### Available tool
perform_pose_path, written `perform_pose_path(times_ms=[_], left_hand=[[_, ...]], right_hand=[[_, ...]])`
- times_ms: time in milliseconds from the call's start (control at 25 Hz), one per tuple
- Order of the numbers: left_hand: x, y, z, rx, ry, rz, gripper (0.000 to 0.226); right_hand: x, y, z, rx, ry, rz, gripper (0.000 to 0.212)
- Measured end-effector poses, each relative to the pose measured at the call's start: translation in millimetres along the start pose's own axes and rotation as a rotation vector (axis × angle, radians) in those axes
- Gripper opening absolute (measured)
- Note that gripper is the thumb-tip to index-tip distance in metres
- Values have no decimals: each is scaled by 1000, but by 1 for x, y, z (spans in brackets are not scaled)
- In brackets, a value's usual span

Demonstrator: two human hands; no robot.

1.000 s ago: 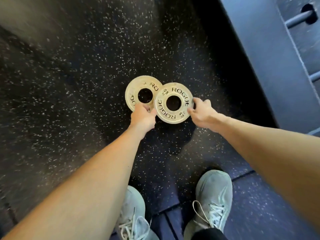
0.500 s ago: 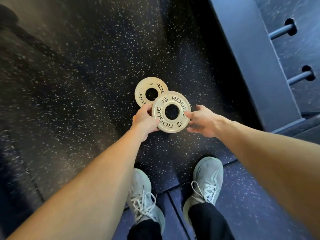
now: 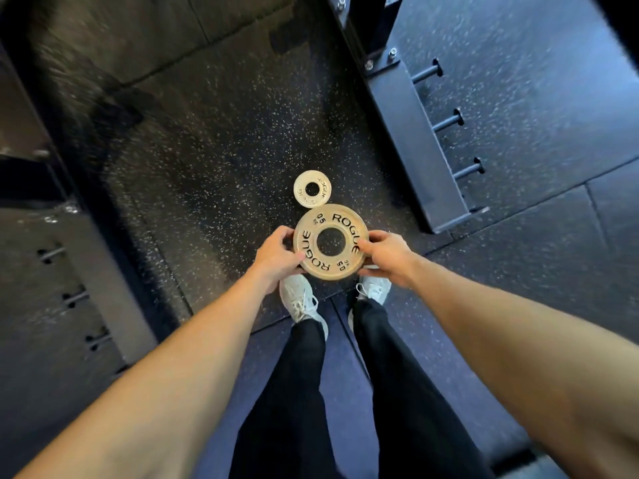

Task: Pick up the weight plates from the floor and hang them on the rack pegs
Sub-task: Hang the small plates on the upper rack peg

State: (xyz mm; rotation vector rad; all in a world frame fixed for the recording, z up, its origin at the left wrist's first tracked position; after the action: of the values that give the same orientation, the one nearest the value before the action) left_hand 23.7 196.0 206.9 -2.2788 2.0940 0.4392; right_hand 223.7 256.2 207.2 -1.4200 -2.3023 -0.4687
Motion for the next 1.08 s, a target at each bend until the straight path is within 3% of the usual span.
perform_pose_path(times_ms=[320, 400, 640, 840, 1080], left_hand=[[-1, 29, -202, 35, -91, -31, 28], [5, 31, -229, 51, -130, -19, 30], [16, 23, -253, 81, -201, 34, 28], [5, -36, -265, 185, -258, 226, 32], [5, -160, -302, 250, -410, 536, 27]], right_hand=[[57, 7, -195, -5, 122, 59, 20], [60, 4, -230, -10, 154, 71, 10], [41, 14, -268, -58, 228, 97, 7], [-9, 55, -297, -216, 219, 253, 18], [-100, 138, -355, -407, 228, 512, 21]])
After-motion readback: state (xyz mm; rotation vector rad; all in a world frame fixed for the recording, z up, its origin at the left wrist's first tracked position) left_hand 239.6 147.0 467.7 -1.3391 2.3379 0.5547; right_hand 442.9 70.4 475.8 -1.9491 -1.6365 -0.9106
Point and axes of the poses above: each hand's wrist, its own z-axis towards the middle knuckle, its own y-axis out of the back of the hand, x = y × z, the point moved 10 cm from there along z, towards the middle knuckle, and after that the axes turned 13 degrees about y, right-handed, at the moved point
